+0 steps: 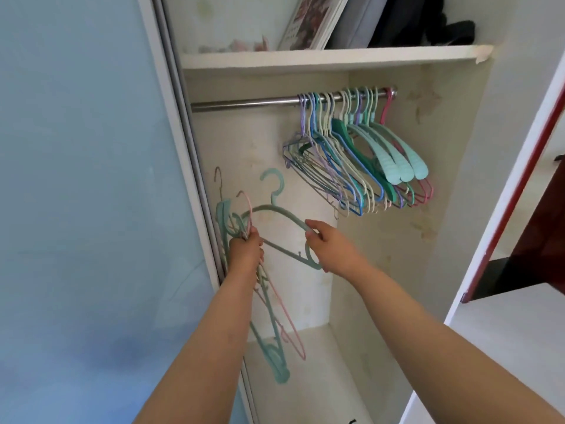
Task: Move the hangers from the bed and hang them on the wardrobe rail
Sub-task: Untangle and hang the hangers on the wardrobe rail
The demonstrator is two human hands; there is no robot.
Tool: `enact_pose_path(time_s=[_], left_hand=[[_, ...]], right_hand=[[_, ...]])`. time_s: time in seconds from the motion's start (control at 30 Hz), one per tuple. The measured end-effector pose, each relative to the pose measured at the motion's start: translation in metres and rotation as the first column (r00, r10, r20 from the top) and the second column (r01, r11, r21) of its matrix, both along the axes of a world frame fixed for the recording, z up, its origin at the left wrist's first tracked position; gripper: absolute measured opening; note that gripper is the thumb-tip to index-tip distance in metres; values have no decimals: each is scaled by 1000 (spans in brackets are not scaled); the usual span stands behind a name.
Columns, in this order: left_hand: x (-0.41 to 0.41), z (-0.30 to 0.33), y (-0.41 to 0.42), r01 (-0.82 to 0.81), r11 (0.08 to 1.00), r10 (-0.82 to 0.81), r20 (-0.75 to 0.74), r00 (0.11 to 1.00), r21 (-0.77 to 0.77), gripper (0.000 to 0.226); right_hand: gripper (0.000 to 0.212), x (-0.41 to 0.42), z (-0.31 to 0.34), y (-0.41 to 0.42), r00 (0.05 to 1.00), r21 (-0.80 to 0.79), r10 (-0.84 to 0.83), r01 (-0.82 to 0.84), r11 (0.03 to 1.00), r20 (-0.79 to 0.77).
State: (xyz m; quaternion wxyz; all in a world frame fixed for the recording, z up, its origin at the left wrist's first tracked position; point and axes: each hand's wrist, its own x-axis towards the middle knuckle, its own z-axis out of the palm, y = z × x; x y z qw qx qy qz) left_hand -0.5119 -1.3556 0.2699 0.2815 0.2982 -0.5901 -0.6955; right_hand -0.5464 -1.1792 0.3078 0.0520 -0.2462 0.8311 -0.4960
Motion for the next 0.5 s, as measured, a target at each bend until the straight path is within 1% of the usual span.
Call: enact_pose_path(time_s=[0.17, 0.27, 0.37, 0.43, 0.5], left_hand=[[-1, 20, 0, 96, 995, -97, -39, 995, -7, 18], [1, 26, 9, 142, 989, -140, -49, 989, 46, 8], [0, 31, 20, 178, 982, -176, -26, 984, 70, 7], [0, 36, 25, 207, 976, -207, -8, 978, 75, 16], [1, 43, 26, 234, 964, -230, -48, 972, 123, 23]], right_hand=[[44, -20, 70, -22, 962, -143, -104, 69, 987, -254], [45, -35, 103, -40, 947, -164, -116, 69, 984, -298], [42, -51, 122, -56, 943, -78, -80, 58, 995, -324], [43, -60, 126, -65, 957, 36, -37, 49, 998, -288], [44, -67, 127, -71, 972, 140, -16, 49, 989, -234]])
